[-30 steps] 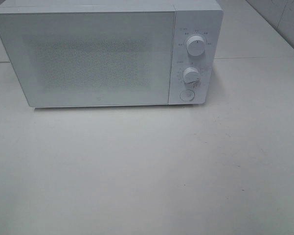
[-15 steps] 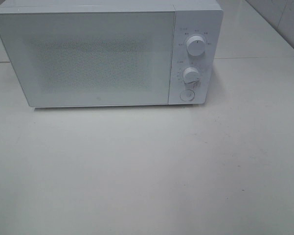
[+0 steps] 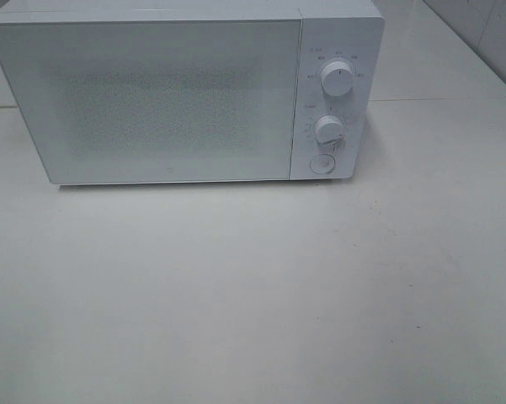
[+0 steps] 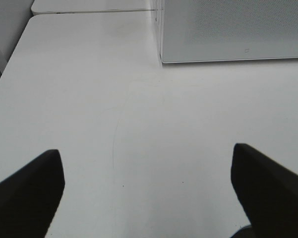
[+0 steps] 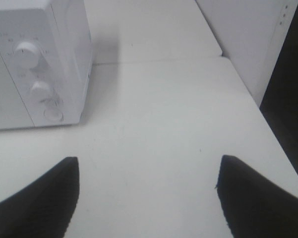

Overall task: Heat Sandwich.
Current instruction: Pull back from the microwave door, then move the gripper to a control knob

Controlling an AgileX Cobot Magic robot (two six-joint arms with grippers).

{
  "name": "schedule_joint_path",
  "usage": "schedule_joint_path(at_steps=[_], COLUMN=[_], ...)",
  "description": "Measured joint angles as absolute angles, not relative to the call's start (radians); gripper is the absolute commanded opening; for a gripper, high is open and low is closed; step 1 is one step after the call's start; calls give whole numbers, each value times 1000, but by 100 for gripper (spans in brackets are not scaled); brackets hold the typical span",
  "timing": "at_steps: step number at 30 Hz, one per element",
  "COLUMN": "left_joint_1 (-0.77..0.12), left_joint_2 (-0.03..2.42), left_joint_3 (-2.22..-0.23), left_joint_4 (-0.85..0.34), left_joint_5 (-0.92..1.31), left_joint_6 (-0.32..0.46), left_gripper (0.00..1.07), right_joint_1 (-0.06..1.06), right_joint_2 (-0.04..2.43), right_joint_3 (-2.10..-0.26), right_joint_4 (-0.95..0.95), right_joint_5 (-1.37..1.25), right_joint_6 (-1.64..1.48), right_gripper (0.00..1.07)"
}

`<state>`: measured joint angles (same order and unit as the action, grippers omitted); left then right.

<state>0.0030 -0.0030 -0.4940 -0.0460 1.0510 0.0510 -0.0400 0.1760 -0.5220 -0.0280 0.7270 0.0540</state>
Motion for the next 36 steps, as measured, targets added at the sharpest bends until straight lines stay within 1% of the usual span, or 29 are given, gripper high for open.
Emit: schedule_joint_path(at_steps=[6, 7, 11, 12, 15, 19, 20, 22, 25, 28, 29, 36], left_joint_1=[3, 3, 3, 3, 3, 3, 3, 3, 3, 3, 3, 3], left_joint_2=[-3, -3, -3, -3, -3, -3, -3, -3, -3, -3, -3, -3], left_joint_3=[-494, -494, -494, -494, -494, -494, -494, -494, -494, -494, -494, -494], left_joint_4=[-46, -46, -46, -46, -46, -46, -46, -46, -46, -46, -46, -46], left_joint_5=[1050, 1050, 1050, 1050, 1050, 1050, 1050, 1050, 1050, 1050, 1050, 1050], left_joint_6=[51, 51, 51, 51, 51, 51, 51, 51, 51, 51, 51, 51], left_gripper=[84, 84, 84, 84, 84, 84, 84, 84, 84, 84, 84, 84], right_joint_1=[-1, 26, 62, 91, 117, 165, 184, 197, 254, 282, 313, 385], right_joint_2=[206, 228, 266, 301, 348, 495, 567, 603, 734, 806, 867, 1036], right_joint_3=[-521, -509, -483, -465, -459, -457, -457, -456, -451, -451, -451, -451], right_joint_4=[-28, -28, -28, -28, -28, -28, -28, -28, -28, -28, -28, -28], right_joint_5=[611, 552, 462, 390, 329, 188, 136, 105, -12, -70, -128, -307], right_joint_6=[26, 0, -9, -11, -17, -23, -23, -23, -18, -10, 0, 26], right_gripper=[75, 75, 75, 75, 75, 74, 74, 74, 74, 74, 74, 74])
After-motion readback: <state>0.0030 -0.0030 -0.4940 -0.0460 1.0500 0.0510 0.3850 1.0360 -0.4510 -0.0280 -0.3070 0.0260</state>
